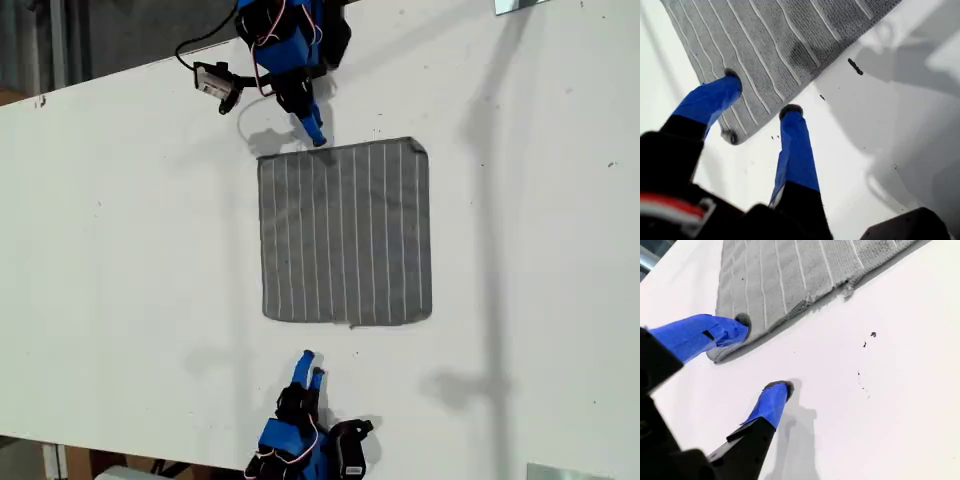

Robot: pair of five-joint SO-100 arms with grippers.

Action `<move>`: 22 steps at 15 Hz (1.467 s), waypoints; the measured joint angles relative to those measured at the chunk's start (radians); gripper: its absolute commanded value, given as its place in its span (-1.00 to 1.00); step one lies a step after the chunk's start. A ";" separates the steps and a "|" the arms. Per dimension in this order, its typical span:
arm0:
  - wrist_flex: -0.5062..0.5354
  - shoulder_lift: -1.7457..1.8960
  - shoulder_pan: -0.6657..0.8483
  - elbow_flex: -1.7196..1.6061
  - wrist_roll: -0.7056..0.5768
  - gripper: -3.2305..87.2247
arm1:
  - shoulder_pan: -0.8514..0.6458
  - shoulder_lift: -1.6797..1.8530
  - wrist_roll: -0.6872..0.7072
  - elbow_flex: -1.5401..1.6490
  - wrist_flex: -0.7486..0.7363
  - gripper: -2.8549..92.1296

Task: Grasp corners of a square towel and fold twice.

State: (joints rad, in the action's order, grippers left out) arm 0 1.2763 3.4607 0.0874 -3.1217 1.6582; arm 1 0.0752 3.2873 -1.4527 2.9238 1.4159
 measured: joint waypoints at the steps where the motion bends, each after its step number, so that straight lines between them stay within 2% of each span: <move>1: 0.000 0.000 0.000 0.000 0.000 -0.43 | 0.000 0.000 0.000 0.000 0.000 -0.48; 3: 0.000 0.000 0.000 0.000 0.000 -0.37 | 0.000 0.000 0.000 0.000 0.000 -0.49; 5: 0.000 0.000 -0.002 0.000 0.008 -0.36 | 0.000 -0.005 0.014 0.002 -0.021 -0.38; 7: -0.060 0.000 0.002 0.018 0.017 -0.36 | 0.000 -0.078 0.075 -0.069 -0.107 -0.32; 8: -0.067 -0.003 0.000 0.043 0.017 -0.36 | -0.014 -0.192 0.098 -0.201 -0.133 -0.32; 10: -0.069 -0.064 -0.046 0.138 0.031 -0.37 | 0.008 -0.724 0.133 -0.508 -0.186 -0.31; 12: -0.075 -0.354 -0.132 0.322 0.058 -0.37 | 0.055 -1.224 0.129 -0.715 -0.179 -0.32; 13: -0.067 -0.565 -0.160 0.465 0.060 -0.36 | 0.081 -1.299 0.114 -0.729 -0.176 -0.32; 15: 0.089 -1.058 -0.190 0.854 0.060 -0.37 | 0.169 -1.289 -0.008 -0.732 -0.097 -0.30; 18: 0.121 -1.450 -0.256 1.104 0.120 -0.37 | 0.420 -1.209 -0.275 -0.767 0.081 -0.30; 20: 0.133 -1.614 -0.324 1.190 0.198 -0.38 | 0.620 -1.299 -0.442 -0.781 0.052 -0.31; 22: 0.173 -1.704 -0.400 1.270 0.296 -0.36 | 0.727 -1.431 -0.500 -0.838 -0.063 -0.29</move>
State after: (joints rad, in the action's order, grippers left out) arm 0 1.4496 1.7564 -0.3129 -1.8515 1.9543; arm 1 0.8023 1.8561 -1.9528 2.0862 1.3530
